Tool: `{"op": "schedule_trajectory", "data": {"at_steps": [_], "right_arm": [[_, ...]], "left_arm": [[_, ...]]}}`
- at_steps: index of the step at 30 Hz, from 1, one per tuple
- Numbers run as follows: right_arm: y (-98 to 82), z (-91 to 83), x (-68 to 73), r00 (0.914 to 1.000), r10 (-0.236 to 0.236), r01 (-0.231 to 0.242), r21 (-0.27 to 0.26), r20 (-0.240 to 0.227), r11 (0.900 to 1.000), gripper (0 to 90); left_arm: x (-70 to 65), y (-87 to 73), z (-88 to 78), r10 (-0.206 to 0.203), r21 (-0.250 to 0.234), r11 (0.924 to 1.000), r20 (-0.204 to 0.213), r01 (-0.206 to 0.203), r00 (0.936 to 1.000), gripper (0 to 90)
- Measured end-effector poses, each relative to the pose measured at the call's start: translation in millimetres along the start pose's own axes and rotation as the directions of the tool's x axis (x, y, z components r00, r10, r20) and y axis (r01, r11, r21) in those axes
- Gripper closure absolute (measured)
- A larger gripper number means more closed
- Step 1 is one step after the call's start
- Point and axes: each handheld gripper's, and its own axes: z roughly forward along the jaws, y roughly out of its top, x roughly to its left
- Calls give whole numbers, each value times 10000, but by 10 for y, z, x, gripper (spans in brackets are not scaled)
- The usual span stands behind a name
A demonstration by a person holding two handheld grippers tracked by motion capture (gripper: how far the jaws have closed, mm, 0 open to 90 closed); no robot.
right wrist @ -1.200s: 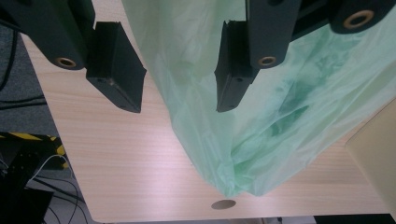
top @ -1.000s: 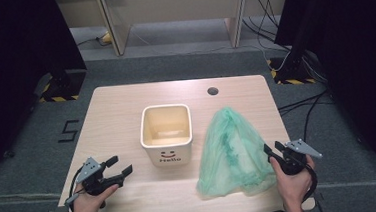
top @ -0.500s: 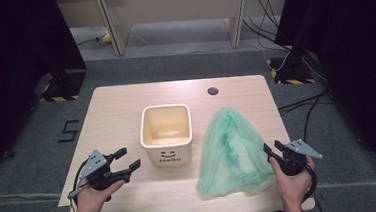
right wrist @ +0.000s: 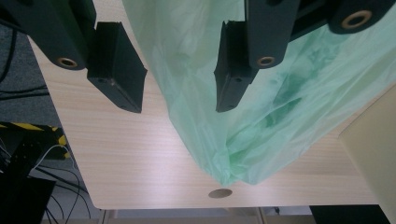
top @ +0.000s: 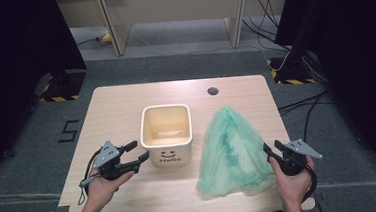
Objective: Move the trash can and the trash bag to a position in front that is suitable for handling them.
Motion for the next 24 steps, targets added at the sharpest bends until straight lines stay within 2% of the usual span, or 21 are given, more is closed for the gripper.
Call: {"op": "schedule_trajectory", "data": {"at_steps": [5,12,15,17,21,24], "right_arm": [[-2,0,-3,10000,9,-9,11,-32,10000,523],[-4,5,-4,10000,22,-22,9,-41,10000,522],[-4,4,-3,10000,26,-26,12,-38,10000,521],[-2,-2,-6,10000,27,-27,-11,-35,10000,520],[-6,0,-9,10000,49,-49,-23,-65,10000,520],[-3,6,0,10000,-1,1,28,-82,10000,520]], "left_arm": [[-27,15,76,343,70,9994,-36,-342,9994,380],[-18,42,153,406,135,9991,79,-407,9991,390],[-10,57,166,311,171,9994,120,-313,9994,386],[-4,69,143,96,215,9997,176,-100,9998,342],[7,103,26,-27,445,9990,0,27,10000,279],[13,162,-40,-198,545,9983,46,195,9998,278]]}}
